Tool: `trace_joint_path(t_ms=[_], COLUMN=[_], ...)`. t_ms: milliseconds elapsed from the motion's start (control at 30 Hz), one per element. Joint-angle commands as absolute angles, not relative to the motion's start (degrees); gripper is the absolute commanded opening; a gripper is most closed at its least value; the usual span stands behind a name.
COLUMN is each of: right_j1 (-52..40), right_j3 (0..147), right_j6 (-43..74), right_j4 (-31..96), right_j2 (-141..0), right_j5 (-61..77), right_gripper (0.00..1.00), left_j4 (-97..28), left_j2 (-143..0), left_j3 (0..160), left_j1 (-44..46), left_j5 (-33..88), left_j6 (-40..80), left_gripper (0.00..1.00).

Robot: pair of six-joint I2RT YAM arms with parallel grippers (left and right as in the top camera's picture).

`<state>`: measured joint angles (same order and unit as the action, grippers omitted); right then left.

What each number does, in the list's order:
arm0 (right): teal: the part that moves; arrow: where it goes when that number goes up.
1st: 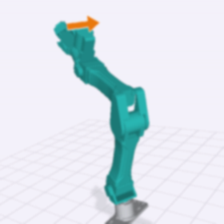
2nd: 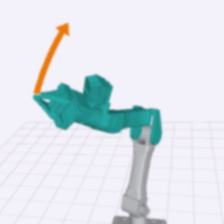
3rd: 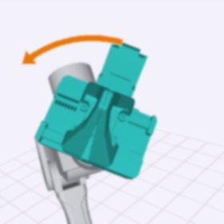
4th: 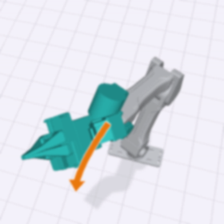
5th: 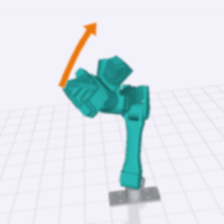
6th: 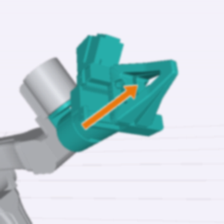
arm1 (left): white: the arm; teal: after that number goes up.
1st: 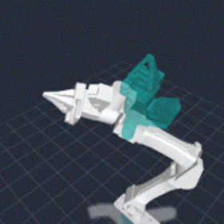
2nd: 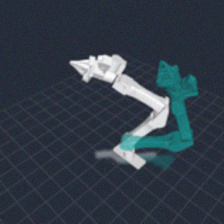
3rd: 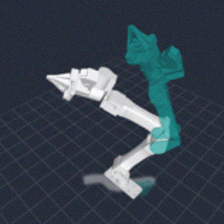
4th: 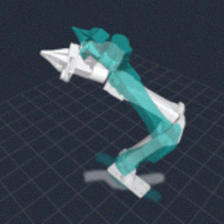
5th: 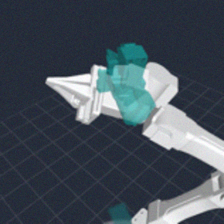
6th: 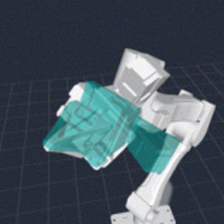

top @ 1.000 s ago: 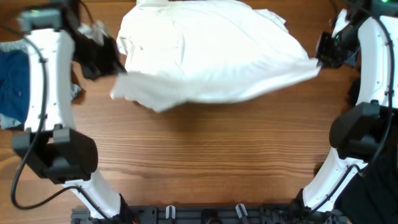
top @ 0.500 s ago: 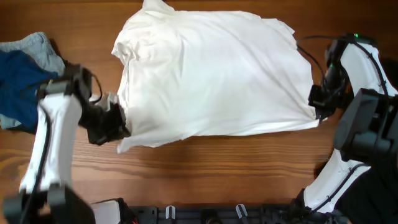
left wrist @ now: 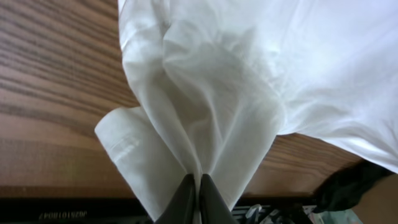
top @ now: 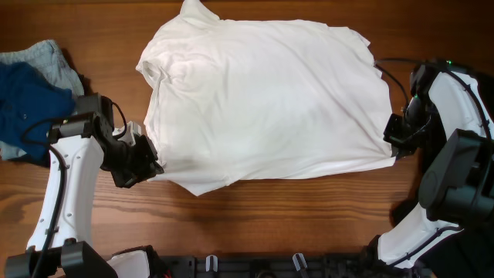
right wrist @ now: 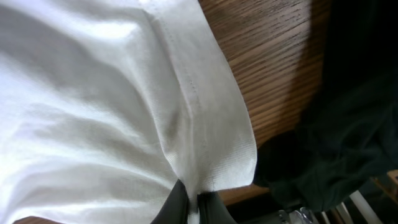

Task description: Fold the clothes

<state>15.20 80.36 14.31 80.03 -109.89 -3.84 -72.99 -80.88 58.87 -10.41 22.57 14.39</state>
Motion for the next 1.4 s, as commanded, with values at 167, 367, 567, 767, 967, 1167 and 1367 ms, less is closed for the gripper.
trace_joint_path(t_ms=[167, 367, 567, 767, 967, 1167, 1367], right_j1=[15.29, 15.35, 15.35, 15.35, 15.33, 15.35, 15.33], right_j3=[77.23, 67.64, 62.48, 62.48, 62.48, 62.48, 62.48], right_j6=[19.73, 18.72, 22.61, 20.97, 13.34, 10.83, 10.44], right_j4=[77.87, 76.99, 73.41, 69.8, 54.83, 45.54, 43.11], right_j2=[-97.73, -94.89, -87.31, -86.15, -86.32, -89.14, -93.25], right_j5=[-2.74, -0.12, -0.12, 0.1, 3.99, 6.39, 8.51], right_gripper=[0.04, 0.04, 0.04, 0.04, 0.1, 0.12, 0.13], left_j4=[-74.19, -75.44, -79.18, -78.43, -60.58, -49.69, -41.52], left_j2=[-73.21, -72.47, -71.22, -69.32, -69.87, -74.85, -82.61], left_j3=[58.94, 58.92, 58.92, 58.92, 58.28, 57.95, 57.95], left_j1=[-22.37, -23.75, -23.79, -23.79, -23.68, -20.51, -15.31], left_j5=[23.31, 23.33, 23.33, 24.03, 27.77, 31.51, 31.48], left_j6=[15.51, 15.46, 14.37, 14.44, 19.27, 22.22, 23.0], left_gripper=[0.04, 0.04, 0.04, 0.04, 0.04, 0.04, 0.04])
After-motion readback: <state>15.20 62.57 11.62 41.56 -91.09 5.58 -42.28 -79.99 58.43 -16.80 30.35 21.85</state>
